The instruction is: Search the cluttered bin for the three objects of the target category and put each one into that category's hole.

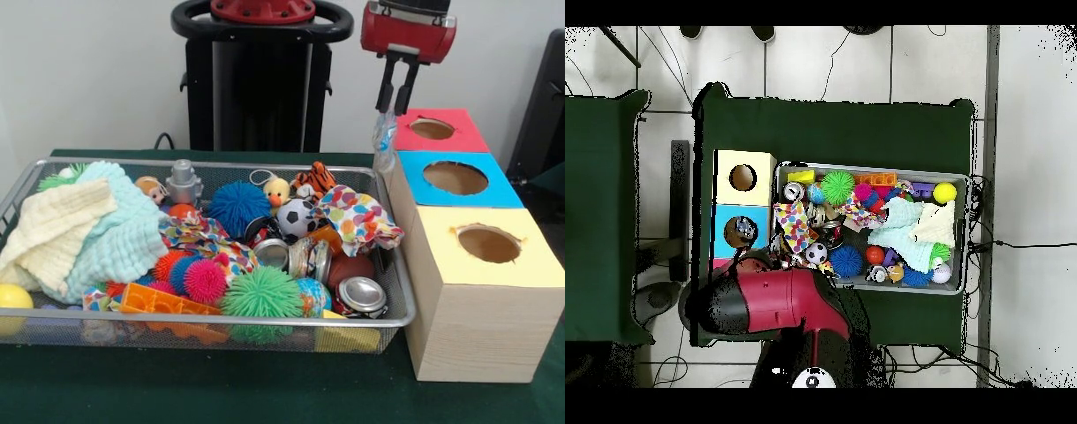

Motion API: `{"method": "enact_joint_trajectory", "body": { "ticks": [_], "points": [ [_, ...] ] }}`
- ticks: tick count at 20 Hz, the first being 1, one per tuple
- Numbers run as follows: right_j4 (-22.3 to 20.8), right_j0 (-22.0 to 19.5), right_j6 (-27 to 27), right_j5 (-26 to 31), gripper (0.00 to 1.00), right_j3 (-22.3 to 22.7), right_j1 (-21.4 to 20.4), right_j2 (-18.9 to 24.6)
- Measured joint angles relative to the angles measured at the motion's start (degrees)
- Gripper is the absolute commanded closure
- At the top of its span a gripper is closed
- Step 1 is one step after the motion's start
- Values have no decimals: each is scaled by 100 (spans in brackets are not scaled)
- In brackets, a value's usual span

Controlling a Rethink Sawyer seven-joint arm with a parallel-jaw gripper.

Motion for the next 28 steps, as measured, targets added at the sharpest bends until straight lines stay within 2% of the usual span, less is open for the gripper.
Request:
{"method": "enact_joint_trajectory", "body": {
  "ticks": [16,28],
  "points": [
    [227,21,0,0,100,-51,-36,-171],
    [339,485,0,33,100,-248,-37,-394]
  ]
}}
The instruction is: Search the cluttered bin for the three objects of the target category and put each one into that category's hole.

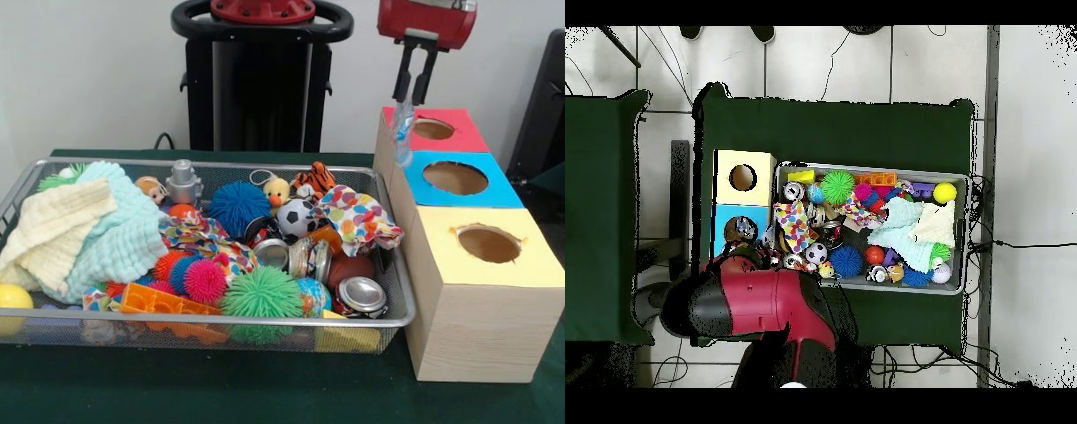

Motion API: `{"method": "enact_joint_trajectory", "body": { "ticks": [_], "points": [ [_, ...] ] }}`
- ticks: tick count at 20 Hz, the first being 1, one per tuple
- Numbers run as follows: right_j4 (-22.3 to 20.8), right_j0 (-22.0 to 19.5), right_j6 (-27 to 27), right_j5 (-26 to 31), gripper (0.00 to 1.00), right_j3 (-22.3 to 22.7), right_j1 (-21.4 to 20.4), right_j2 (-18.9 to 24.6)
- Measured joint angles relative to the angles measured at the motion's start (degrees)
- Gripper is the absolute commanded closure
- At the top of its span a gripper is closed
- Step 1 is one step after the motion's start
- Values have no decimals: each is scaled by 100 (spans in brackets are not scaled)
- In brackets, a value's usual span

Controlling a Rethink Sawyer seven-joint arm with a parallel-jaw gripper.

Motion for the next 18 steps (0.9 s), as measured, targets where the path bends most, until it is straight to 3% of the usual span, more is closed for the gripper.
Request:
{"method": "enact_joint_trajectory", "body": {
  "ticks": [9,18],
  "points": [
    [208,275,0,17,100,-264,73,-158],
    [385,541,0,17,100,-549,422,-346]
  ]
}}
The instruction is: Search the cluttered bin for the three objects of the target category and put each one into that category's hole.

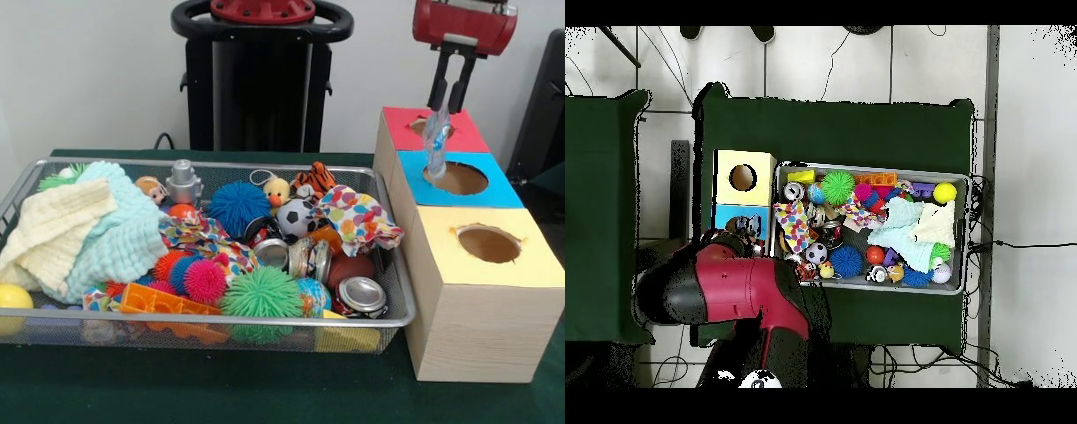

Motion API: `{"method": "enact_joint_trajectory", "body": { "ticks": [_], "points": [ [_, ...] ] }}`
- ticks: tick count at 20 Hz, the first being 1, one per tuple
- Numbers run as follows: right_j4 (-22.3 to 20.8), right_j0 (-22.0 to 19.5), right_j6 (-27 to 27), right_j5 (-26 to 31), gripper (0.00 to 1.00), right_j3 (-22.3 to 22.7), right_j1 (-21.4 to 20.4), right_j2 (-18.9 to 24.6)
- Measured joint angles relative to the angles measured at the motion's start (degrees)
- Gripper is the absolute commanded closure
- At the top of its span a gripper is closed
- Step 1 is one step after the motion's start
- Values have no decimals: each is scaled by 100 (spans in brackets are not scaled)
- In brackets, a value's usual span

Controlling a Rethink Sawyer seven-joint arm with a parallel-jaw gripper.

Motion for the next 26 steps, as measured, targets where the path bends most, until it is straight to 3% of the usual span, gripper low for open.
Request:
{"method": "enact_joint_trajectory", "body": {
  "ticks": [14,15,26],
  "points": [
    [254,349,0,-1,100,-313,528,-173],
    [258,349,0,-1,0,-336,567,-173],
    [312,342,0,71,0,-386,644,-270]
  ]
}}
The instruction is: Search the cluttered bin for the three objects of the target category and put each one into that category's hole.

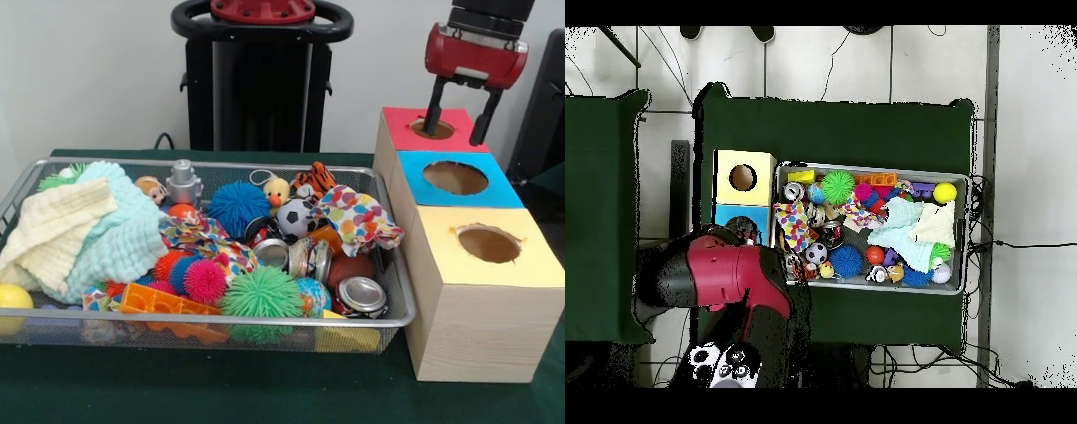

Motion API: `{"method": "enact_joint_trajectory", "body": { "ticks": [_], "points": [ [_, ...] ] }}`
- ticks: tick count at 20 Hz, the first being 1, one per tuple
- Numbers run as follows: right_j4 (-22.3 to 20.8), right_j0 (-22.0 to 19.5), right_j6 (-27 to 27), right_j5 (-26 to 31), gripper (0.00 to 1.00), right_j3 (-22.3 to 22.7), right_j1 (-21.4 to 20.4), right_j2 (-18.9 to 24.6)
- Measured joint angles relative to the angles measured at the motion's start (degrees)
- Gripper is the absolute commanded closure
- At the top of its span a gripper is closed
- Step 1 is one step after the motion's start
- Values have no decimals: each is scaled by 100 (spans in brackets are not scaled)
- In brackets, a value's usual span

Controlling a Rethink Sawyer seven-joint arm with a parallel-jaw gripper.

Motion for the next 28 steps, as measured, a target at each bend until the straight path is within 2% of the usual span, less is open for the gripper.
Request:
{"method": "enact_joint_trajectory", "body": {
  "ticks": [15,28],
  "points": [
    [129,-298,0,113,0,-11,-103,-6],
    [127,-1107,0,113,0,-36,-127,-7]
  ]
}}
